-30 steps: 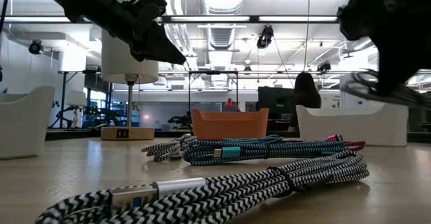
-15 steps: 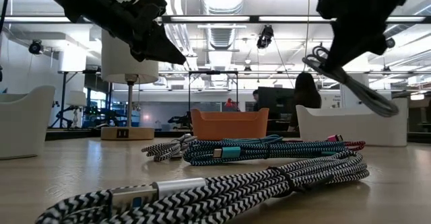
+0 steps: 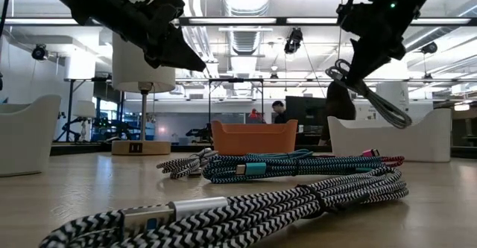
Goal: Pick & Place USB Port
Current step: Put the middle right white and black charger cable into the white bin
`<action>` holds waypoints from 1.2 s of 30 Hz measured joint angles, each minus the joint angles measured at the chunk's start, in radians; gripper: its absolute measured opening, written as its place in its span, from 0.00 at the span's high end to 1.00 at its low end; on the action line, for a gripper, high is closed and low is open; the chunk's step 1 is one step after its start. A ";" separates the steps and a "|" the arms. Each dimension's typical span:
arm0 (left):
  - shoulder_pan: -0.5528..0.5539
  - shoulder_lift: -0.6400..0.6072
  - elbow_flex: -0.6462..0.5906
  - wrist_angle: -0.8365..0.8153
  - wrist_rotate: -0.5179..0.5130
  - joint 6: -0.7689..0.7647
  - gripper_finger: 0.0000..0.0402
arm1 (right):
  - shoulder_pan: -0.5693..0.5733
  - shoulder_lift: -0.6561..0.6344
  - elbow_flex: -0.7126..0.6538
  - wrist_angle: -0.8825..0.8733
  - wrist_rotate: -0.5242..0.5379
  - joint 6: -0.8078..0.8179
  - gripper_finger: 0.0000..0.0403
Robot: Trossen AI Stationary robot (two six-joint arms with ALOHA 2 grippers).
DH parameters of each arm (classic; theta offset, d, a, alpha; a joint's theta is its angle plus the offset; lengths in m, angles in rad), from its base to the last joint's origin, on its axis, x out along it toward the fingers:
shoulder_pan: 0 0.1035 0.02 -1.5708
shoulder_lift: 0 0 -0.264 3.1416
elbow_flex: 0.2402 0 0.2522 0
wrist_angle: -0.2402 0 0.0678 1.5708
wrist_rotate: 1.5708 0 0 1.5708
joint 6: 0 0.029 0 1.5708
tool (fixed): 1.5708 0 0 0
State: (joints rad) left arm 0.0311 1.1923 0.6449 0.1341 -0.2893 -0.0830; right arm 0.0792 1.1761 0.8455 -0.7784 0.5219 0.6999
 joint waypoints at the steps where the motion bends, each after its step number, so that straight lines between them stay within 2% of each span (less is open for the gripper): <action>1: 0.000 0.000 0.000 0.000 0.000 0.000 0.83 | -0.007 -0.007 0.000 0.000 0.009 -0.014 0.96; 11: 0.000 0.000 0.000 0.000 0.000 -0.003 0.83 | -0.083 -0.081 0.000 -0.051 0.116 -0.123 0.96; 21: 0.000 0.000 0.000 -0.001 0.000 -0.004 0.83 | -0.111 -0.014 -0.026 -0.139 0.129 -0.059 0.96; 25: 0.000 0.000 0.000 -0.001 0.000 -0.011 0.83 | -0.111 0.021 -0.037 -0.141 0.103 0.003 0.96; 36: 0.000 0.000 0.000 -0.003 0.000 -0.019 0.83 | -0.138 0.131 -0.054 -0.151 -0.043 0.007 0.96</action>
State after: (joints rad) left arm 0.0311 1.1923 0.6449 0.1312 -0.2890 -0.1023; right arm -0.0584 1.3070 0.7914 -0.9291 0.4787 0.7073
